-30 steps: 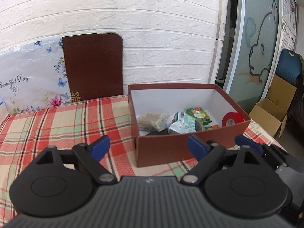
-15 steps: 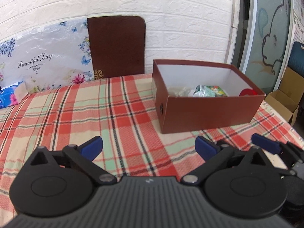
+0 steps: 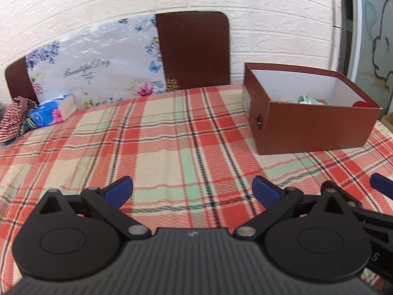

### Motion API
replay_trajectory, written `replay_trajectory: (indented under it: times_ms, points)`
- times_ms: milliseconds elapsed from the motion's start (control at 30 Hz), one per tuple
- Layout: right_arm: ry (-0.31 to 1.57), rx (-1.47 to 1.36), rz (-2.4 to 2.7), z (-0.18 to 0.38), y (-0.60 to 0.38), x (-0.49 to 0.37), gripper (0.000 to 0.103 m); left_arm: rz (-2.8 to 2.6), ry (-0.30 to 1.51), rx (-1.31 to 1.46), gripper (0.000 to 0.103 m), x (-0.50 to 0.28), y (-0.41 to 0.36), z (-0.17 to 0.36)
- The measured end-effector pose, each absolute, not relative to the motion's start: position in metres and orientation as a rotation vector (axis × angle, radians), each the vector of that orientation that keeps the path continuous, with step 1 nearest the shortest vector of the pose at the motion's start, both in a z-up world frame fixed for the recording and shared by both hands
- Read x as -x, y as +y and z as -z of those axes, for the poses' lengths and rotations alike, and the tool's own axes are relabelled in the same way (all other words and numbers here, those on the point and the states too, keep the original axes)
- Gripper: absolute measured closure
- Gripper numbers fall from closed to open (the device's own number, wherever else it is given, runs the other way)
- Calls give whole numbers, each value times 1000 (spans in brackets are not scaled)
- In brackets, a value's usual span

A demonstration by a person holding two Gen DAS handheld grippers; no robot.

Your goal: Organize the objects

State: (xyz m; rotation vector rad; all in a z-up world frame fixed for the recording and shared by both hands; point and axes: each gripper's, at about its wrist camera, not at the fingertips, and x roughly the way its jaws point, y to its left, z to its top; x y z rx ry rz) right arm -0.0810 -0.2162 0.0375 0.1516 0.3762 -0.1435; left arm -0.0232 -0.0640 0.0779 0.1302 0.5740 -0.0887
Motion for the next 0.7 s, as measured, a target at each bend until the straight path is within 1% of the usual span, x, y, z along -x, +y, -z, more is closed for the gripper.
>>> replay_trajectory:
  times_ms: [233, 700]
  points:
    - [421, -151, 132, -28, -212, 72, 14, 38, 608, -132, 0, 22, -52, -68]
    - [411, -154, 162, -28, -214, 69, 14, 62, 622, -139, 0, 24, -57, -69]
